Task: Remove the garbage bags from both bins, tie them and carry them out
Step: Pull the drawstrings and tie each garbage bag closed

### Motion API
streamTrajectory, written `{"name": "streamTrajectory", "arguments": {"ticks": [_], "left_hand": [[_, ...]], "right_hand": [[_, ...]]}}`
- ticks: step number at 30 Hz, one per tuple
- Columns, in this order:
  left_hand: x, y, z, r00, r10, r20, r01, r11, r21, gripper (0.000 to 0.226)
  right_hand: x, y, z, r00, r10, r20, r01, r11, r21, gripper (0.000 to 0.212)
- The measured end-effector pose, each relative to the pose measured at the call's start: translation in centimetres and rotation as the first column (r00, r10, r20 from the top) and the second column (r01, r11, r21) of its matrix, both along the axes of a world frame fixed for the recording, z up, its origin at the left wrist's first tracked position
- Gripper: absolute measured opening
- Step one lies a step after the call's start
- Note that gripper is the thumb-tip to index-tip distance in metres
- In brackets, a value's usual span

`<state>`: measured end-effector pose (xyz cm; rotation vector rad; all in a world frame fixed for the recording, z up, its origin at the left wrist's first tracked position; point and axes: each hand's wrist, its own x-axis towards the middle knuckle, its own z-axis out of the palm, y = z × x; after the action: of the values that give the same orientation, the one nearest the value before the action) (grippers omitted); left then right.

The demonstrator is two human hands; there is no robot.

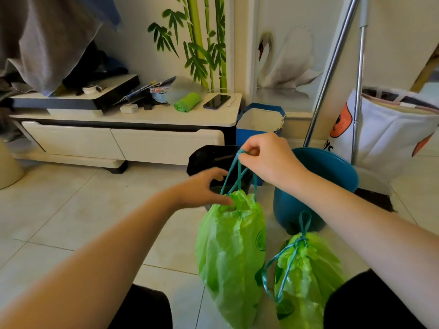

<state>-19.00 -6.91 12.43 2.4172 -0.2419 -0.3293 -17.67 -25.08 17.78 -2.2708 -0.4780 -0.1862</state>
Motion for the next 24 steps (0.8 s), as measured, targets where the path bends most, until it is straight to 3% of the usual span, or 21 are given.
{"name": "streamTrajectory", "arguments": {"ticks": [2, 4, 7, 10, 13, 16, 20, 24], "left_hand": [[-0.2, -1.1, -1.9, 1.0, -0.029, -0.007, 0.028, 0.999, -0.028, 0.087], [-0.3, -3.0, -3.6, 0.997, 0.053, 0.06, -0.043, 0.985, -0.17, 0.085], [-0.6, -5.9, -5.9, 0.948, 0.316, 0.039, -0.268, 0.859, -0.437, 0.072], [-0.8, -8.0, -8.6, 0.883, 0.47, -0.014, -0.398, 0.732, -0.553, 0.04], [-0.5, -8.5, -9.5, 0.842, 0.537, 0.051, -0.423, 0.716, -0.555, 0.015], [0.1, -8.0, -10.0, 0.823, 0.548, 0.149, -0.402, 0.748, -0.528, 0.017], [0.4, -7.2, -10.4, 0.818, 0.511, 0.264, -0.399, 0.835, -0.379, 0.024], [0.0, -6.5, -11.6, 0.86, 0.412, 0.3, -0.337, 0.901, -0.274, 0.012]], "right_hand": [[0.0, 0.1, 0.2, 1.0, -0.013, 0.007, 0.012, 0.999, 0.047, 0.011], [0.1, 0.2, 0.2, 0.998, 0.007, -0.069, 0.002, 0.99, 0.14, 0.012], [0.1, 0.6, -0.3, 0.975, 0.043, -0.217, 0.013, 0.968, 0.25, 0.015], [-0.1, 1.0, -0.9, 0.952, 0.073, -0.298, 0.034, 0.94, 0.339, 0.017], [-0.1, 1.0, -0.9, 0.963, 0.072, -0.26, 0.013, 0.95, 0.312, 0.018], [0.3, 0.5, -0.7, 0.981, 0.038, -0.193, 0.03, 0.942, 0.335, 0.019], [0.7, 0.0, -0.3, 0.991, -0.045, -0.129, 0.09, 0.924, 0.371, 0.02], [1.4, -0.4, 0.0, 0.962, -0.064, -0.265, 0.185, 0.869, 0.46, 0.019]]}}
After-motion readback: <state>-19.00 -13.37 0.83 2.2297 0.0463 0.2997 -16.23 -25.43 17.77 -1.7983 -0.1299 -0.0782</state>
